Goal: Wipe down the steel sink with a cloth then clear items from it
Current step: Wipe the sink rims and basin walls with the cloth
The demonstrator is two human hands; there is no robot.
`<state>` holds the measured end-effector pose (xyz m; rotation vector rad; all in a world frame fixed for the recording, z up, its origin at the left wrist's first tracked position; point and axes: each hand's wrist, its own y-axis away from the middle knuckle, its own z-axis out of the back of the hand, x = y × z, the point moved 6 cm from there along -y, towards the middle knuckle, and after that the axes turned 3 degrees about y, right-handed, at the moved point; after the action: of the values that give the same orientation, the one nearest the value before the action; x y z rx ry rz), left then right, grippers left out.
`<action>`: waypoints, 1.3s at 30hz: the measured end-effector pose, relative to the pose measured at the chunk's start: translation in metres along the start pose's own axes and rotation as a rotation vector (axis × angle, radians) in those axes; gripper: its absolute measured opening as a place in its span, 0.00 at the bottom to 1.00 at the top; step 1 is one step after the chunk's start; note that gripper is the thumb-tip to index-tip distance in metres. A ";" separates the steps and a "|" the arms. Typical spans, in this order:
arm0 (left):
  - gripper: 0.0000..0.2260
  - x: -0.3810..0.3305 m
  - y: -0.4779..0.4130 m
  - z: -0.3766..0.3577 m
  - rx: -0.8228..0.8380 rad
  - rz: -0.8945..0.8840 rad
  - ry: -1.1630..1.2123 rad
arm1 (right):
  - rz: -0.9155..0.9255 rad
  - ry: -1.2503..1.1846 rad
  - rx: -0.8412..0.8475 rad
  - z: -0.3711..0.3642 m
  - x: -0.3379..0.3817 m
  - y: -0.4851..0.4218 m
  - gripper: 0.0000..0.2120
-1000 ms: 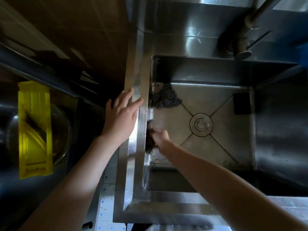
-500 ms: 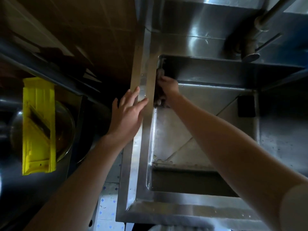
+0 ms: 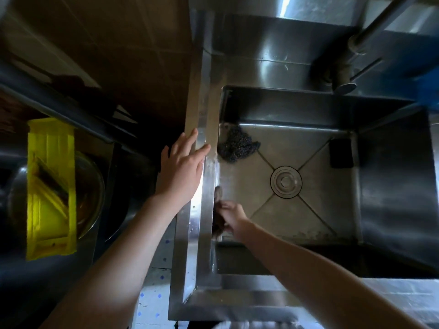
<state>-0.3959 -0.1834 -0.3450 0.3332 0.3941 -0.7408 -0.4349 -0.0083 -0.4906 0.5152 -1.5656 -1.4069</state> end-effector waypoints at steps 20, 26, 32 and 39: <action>0.22 -0.017 -0.003 -0.001 -0.073 -0.079 -0.094 | 0.278 -0.426 -0.084 0.054 0.081 0.015 0.16; 0.20 -0.046 -0.031 -0.009 -0.039 -0.136 -0.083 | 0.268 -0.585 -0.224 0.106 0.109 -0.008 0.17; 0.21 -0.067 -0.085 -0.027 0.035 -0.138 -0.152 | 0.270 -0.743 -0.353 0.169 0.141 -0.028 0.16; 0.23 -0.083 -0.141 -0.038 0.062 -0.186 -0.239 | 0.317 -0.923 -0.496 0.231 0.180 -0.044 0.17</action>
<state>-0.5598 -0.2166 -0.3624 0.2646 0.1778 -0.9653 -0.7258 -0.0410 -0.4450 -0.7578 -1.7564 -1.7972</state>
